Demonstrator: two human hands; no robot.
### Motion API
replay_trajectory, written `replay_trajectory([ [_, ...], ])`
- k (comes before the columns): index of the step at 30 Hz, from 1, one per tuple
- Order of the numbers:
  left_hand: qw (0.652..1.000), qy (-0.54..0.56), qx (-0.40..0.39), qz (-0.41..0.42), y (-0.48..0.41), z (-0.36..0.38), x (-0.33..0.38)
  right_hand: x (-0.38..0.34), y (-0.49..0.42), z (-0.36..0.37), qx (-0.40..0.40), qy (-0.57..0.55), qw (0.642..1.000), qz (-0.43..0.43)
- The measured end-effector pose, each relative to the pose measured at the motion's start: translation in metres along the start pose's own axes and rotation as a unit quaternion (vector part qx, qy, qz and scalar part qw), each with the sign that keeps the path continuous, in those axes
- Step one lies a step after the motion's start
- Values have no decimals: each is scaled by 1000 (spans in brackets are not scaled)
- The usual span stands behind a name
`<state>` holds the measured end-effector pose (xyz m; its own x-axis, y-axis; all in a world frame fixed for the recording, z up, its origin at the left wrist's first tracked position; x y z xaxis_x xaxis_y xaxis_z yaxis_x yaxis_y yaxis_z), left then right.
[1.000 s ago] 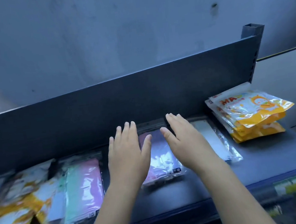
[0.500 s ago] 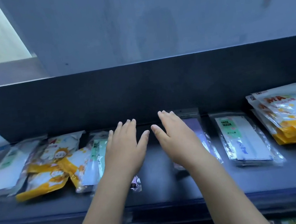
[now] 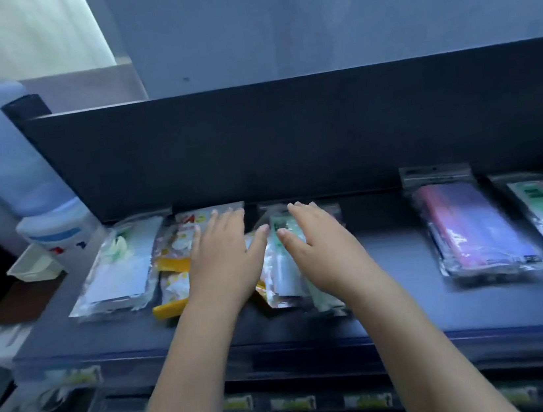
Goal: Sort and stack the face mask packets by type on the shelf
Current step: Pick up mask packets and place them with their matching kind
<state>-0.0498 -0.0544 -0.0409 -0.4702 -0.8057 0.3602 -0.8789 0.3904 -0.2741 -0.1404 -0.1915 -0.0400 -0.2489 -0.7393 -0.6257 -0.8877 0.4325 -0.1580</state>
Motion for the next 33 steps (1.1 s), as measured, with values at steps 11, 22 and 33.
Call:
replay_trajectory([
  [11, 995, 9, 45, -84, -38, -54, -207, -130, -33, 120, -26, -6, 1000, 9],
  [22, 963, 139, -32, -228, -39, -50, -276, -122, -80, 162, -19, 164, 963, 213],
  [33, 915, 329, 80, -221, -44, -55, -270, -127, -81, 150, 121, 54, 962, 238],
])
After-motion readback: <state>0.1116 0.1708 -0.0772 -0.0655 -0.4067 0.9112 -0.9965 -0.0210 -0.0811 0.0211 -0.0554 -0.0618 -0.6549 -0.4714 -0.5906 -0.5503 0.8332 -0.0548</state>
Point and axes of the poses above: each hand's wrist, its own y-axis away from the middle knuckle, its own z-axis out of the palm, x = y × z, the point moved 3 cm from there along -y, towards the middle knuckle, and after that the axes turned 8 degrees about x, right-handed, at the moved point
